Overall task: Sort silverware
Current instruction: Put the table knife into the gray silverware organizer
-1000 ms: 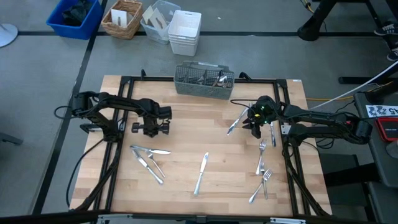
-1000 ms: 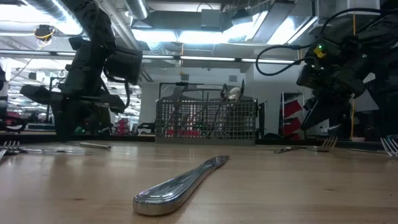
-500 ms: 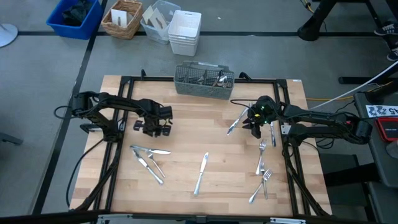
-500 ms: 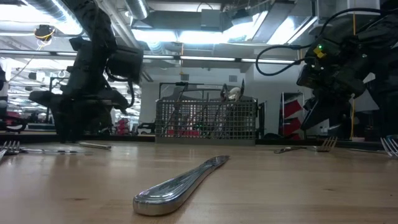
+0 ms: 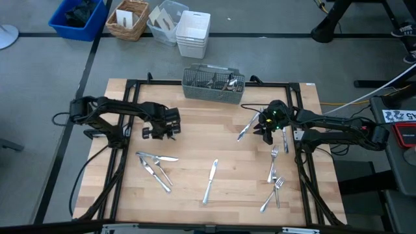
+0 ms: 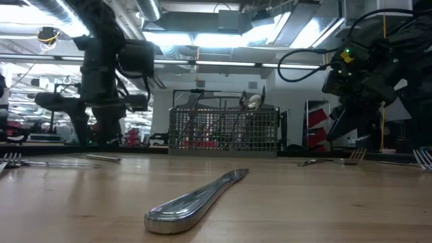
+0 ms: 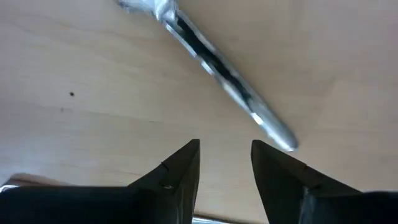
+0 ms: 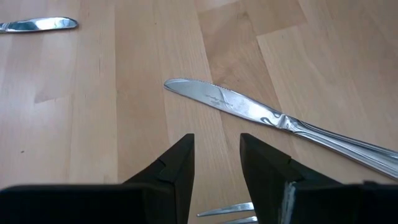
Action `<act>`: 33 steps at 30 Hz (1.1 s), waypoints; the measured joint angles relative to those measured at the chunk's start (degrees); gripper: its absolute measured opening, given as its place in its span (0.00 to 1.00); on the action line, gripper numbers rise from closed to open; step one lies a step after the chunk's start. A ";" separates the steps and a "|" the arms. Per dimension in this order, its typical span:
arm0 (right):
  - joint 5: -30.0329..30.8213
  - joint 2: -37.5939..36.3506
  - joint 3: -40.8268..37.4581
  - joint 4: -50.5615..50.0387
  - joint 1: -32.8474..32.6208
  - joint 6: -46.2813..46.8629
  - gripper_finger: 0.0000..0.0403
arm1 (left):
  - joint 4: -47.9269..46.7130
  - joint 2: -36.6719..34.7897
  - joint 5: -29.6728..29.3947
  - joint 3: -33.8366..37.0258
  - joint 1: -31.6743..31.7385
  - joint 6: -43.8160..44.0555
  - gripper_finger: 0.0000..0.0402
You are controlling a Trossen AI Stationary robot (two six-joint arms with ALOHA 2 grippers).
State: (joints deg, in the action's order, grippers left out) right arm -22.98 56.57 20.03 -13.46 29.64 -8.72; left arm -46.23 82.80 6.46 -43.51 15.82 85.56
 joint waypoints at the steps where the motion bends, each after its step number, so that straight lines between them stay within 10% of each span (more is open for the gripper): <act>1: 0.00 -0.01 0.00 -0.02 -0.01 -0.38 0.33 | -0.15 -0.98 -0.89 0.00 0.26 1.43 0.33; 14: 0.04 0.01 -1.31 0.39 0.01 -0.75 0.33 | -3.53 -1.79 -8.04 0.02 1.76 25.08 0.33; 33: 0.02 -0.01 -1.36 0.90 -0.01 -0.73 0.33 | -3.86 -1.66 -15.70 0.02 1.81 30.57 0.33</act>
State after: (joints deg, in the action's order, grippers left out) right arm -22.96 56.55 18.68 -12.56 29.64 -9.45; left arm -50.09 81.14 -9.23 -43.48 17.63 116.13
